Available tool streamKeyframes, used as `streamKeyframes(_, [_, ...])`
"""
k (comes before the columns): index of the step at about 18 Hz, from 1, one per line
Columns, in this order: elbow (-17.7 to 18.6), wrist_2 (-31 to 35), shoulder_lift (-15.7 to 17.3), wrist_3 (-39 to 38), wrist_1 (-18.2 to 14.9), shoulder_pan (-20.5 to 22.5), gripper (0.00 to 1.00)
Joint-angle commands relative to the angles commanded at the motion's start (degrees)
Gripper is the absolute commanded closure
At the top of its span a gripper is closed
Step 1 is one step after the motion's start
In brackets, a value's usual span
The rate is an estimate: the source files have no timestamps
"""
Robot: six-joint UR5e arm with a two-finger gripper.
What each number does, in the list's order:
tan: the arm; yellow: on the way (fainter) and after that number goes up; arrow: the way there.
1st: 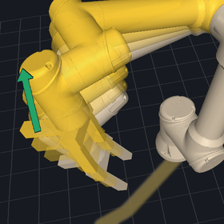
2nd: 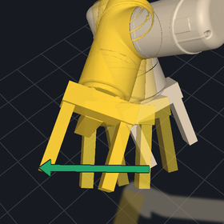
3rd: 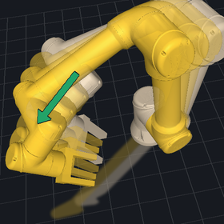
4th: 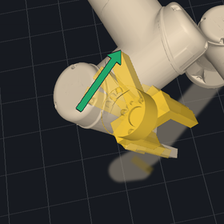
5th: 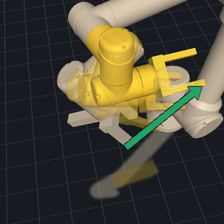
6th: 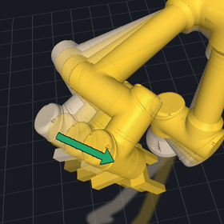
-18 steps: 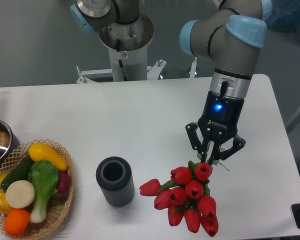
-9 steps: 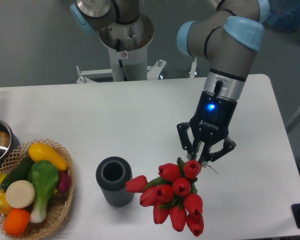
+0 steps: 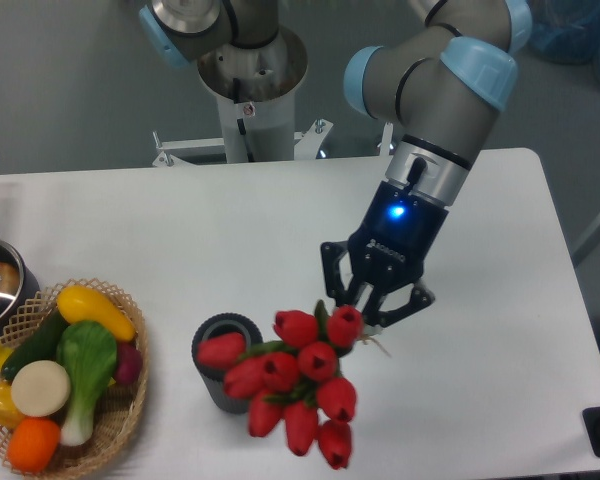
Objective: Insert the flowers into the vase
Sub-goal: 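Carry the red tulip bunch toward the black vase with the gripper, then position the tulip stems above the vase opening and align them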
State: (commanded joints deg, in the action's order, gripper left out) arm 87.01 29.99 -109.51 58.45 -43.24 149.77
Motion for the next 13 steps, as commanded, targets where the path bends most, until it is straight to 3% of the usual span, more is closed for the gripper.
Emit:
streamKeyframes(4, [2.5,-7.9,-1.0,1.2,0.2,-0.4,0.85])
streamKeyframes(8, [7.0,-18.6,-0.9,8.1,0.2,0.4,0.85])
streamKeyframes(13, [8.2,-24.3,-0.6,9.2,0.2,1.1,0.85])
